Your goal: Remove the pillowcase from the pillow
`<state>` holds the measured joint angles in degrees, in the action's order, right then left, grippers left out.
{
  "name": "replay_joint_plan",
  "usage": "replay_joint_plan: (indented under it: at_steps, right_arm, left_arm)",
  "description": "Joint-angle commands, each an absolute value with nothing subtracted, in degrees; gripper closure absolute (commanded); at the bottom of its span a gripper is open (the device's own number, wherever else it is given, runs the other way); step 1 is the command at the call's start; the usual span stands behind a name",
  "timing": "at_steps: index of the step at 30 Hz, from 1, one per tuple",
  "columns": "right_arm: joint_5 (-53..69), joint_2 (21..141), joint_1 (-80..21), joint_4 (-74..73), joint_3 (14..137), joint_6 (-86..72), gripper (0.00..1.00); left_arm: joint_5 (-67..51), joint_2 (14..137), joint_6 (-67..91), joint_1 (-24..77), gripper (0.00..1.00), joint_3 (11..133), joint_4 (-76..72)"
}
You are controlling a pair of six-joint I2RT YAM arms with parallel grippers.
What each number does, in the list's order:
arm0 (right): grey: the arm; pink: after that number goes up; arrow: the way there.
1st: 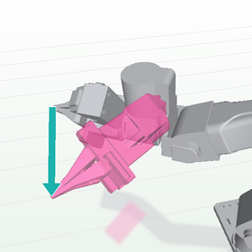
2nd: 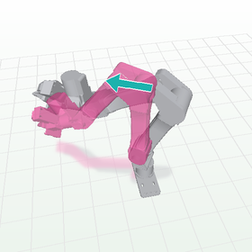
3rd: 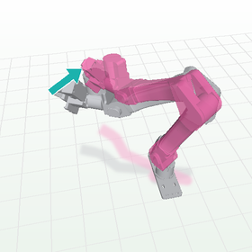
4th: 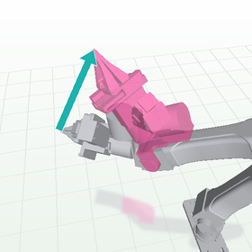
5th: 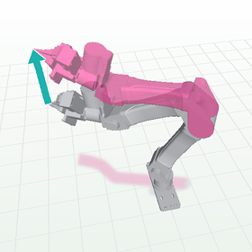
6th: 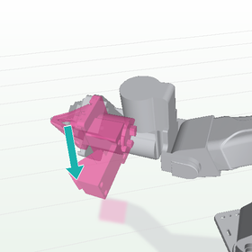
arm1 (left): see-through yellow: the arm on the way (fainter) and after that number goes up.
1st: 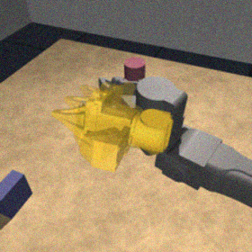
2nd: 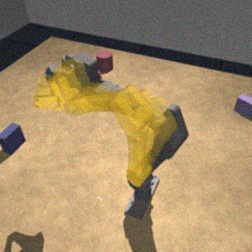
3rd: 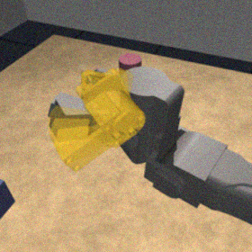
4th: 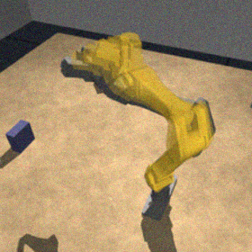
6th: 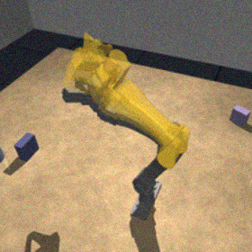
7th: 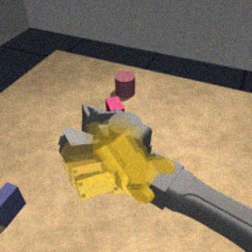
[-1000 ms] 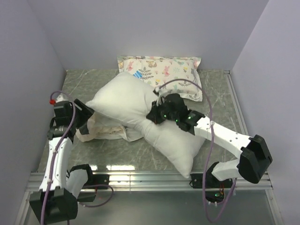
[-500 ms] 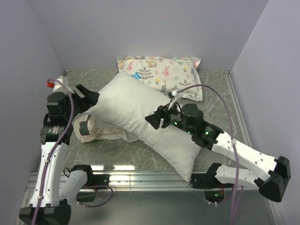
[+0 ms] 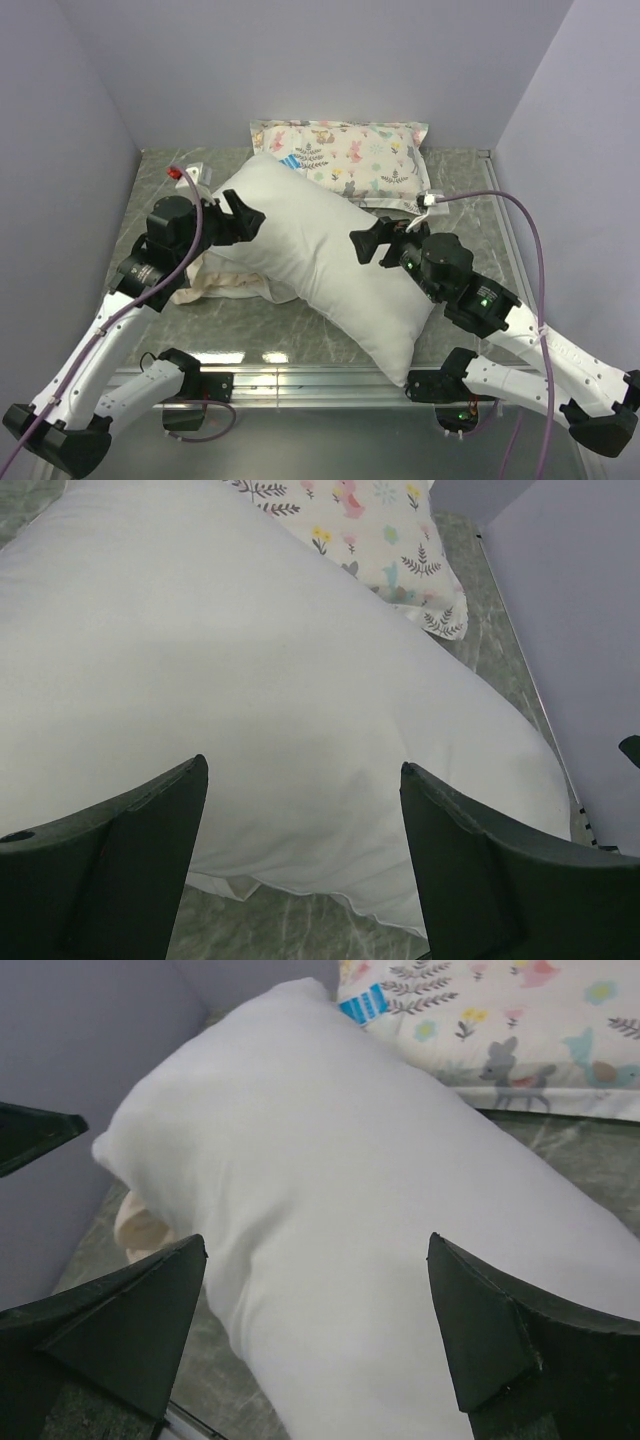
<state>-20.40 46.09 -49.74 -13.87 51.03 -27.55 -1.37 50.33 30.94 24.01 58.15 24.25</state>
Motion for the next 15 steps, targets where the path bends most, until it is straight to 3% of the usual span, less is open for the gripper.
replay_joint_plan:
  at_steps: [1,15]
  right_arm:
    - [-26.28,45.88,-49.75,-16.78,51.06,-29.09,0.02]
    - [-28.03,47.02,-49.83,-13.62,49.04,-28.04,0.01]
  left_arm:
    - [1.76,49.04,27.86,24.52,0.17,58.01,22.06]
    - [2.64,46.67,26.90,24.61,0.16,53.09,19.07]
